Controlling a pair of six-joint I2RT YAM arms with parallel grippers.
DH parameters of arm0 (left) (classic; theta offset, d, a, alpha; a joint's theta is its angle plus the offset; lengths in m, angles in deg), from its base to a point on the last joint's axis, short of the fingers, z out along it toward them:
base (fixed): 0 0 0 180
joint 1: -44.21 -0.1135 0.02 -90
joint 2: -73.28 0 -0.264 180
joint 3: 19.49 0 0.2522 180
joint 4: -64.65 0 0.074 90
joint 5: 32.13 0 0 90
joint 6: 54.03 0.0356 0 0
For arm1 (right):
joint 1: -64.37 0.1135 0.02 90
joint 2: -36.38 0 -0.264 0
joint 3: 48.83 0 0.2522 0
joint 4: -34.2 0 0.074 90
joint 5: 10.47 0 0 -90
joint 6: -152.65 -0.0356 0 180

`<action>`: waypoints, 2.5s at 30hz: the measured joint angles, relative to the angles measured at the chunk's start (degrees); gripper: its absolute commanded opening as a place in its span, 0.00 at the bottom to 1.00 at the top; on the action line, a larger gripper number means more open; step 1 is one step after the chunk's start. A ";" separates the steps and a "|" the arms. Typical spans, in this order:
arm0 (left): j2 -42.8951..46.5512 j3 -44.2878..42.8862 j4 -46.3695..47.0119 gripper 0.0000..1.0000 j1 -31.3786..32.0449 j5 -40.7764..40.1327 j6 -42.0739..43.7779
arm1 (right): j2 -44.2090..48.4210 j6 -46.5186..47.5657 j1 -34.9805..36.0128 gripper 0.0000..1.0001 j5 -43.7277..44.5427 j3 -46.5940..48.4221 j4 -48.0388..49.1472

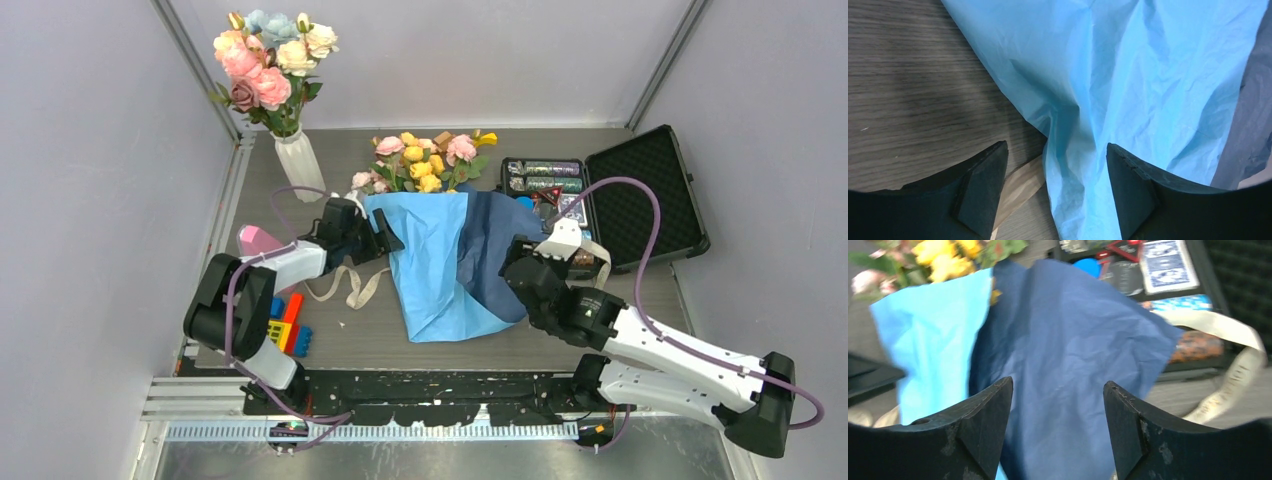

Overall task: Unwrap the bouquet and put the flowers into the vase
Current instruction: Unfold the wrapping paper at the center of the board.

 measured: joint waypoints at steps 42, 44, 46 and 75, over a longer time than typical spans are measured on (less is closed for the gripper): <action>-8.02 -1.29 4.20 0.00 -0.55 1.77 -0.42 | -7.74 -9.40 -26.34 0.59 -34.95 -18.38 16.79; -7.65 -1.29 3.89 0.02 -0.55 1.66 -0.04 | -5.88 -9.75 -26.80 0.60 -34.29 -18.78 15.32; -7.45 -1.29 3.78 0.11 -0.55 1.60 0.66 | -4.04 -9.88 -26.99 0.61 -33.77 -18.80 13.86; 16.48 -6.78 -18.67 0.87 21.88 -9.05 16.83 | -3.93 8.39 -34.95 0.97 -38.91 2.05 -1.86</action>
